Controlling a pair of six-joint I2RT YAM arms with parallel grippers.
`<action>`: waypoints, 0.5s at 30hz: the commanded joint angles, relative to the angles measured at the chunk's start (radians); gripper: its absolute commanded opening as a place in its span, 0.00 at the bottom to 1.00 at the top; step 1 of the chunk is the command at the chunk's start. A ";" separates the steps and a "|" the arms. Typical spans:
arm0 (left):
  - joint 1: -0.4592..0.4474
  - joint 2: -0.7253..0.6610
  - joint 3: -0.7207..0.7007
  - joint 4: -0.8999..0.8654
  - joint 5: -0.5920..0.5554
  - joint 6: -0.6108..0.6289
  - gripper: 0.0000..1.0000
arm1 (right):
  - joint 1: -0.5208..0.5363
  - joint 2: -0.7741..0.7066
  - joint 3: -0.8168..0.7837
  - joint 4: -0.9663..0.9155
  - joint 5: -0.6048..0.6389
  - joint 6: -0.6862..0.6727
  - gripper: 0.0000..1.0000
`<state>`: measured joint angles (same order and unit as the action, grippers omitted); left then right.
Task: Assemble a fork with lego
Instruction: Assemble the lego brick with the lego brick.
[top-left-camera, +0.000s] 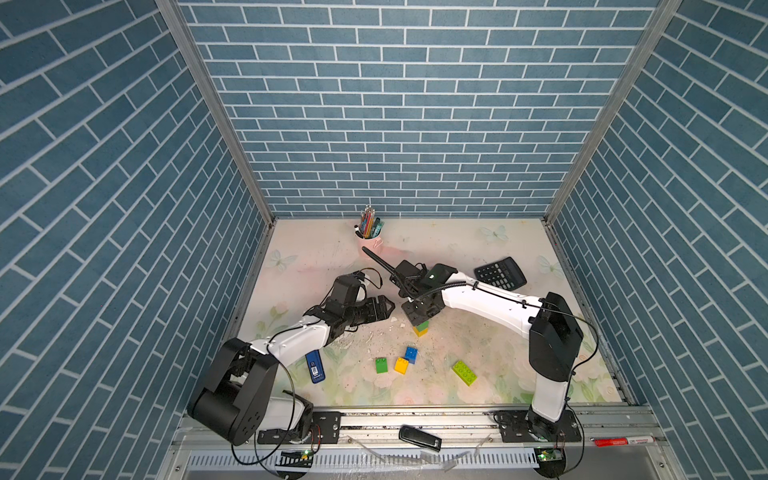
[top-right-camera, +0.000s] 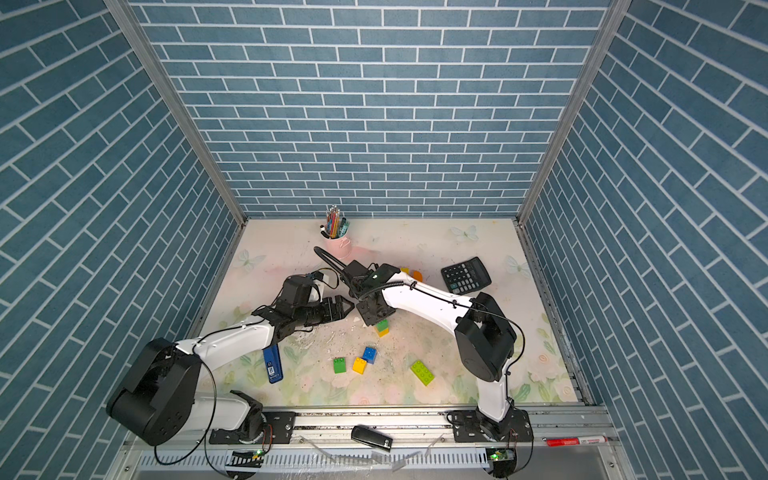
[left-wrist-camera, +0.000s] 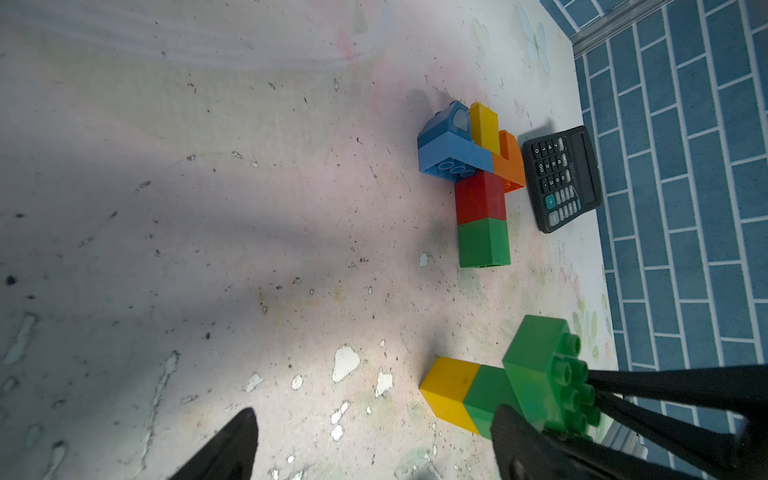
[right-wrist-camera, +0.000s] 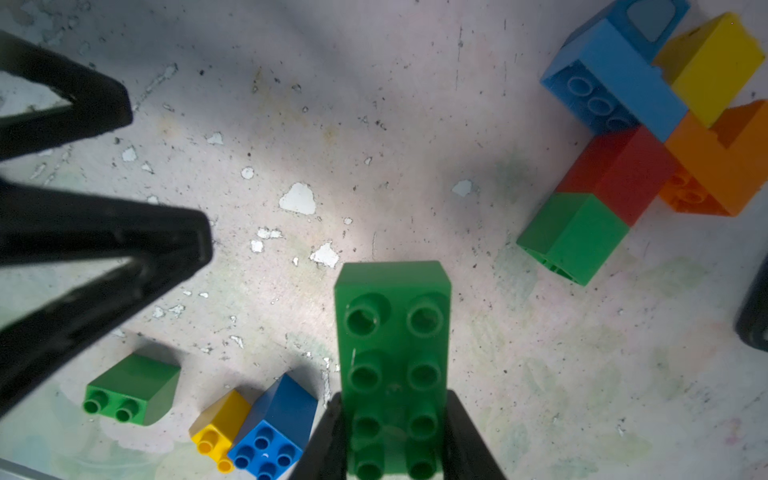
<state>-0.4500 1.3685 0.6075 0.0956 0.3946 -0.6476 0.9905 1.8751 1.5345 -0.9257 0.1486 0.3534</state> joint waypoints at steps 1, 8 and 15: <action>0.004 -0.014 0.003 -0.008 0.004 0.013 0.89 | 0.007 0.064 -0.130 0.005 -0.016 -0.077 0.00; 0.025 0.010 0.001 0.024 0.028 -0.015 0.89 | 0.010 -0.030 -0.258 0.187 -0.089 -0.011 0.00; 0.053 0.052 0.065 -0.029 0.046 0.006 0.89 | 0.010 -0.012 -0.235 0.119 -0.111 0.031 0.00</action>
<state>-0.4049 1.3994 0.6292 0.0944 0.4255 -0.6601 0.9916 1.7634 1.3472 -0.6846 0.1383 0.3431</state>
